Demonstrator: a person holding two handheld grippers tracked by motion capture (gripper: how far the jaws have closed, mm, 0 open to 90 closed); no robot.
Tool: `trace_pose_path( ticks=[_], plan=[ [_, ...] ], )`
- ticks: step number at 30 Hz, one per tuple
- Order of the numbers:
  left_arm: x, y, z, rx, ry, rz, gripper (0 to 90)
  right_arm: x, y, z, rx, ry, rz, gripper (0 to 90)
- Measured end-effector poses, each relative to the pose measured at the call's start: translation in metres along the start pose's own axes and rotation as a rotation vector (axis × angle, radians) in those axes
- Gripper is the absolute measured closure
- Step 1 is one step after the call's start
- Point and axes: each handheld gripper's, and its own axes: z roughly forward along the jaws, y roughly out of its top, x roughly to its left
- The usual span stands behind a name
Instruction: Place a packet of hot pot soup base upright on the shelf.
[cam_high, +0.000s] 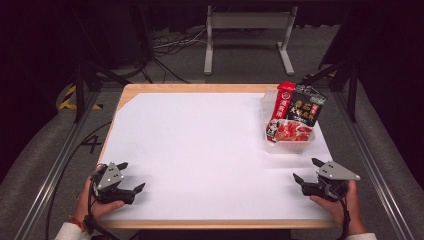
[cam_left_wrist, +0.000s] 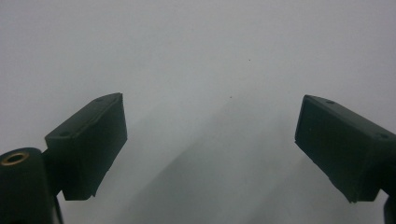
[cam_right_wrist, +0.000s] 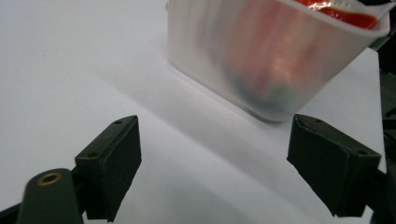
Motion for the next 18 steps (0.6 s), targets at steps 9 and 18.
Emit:
trace_pose_path(
  ticks=[9, 18],
  plan=[
    [0.008, -0.020, -0.023, -0.132, 0.010, -0.175, 10.5, -0.005, -0.017, -0.012, -0.052, -0.014, 0.101, 17.8],
    [0.006, -0.021, -0.030, -0.147, 0.054, -0.182, 10.2, -0.005, -0.017, -0.010, -0.061, -0.025, 0.116, 17.8]
  ],
)
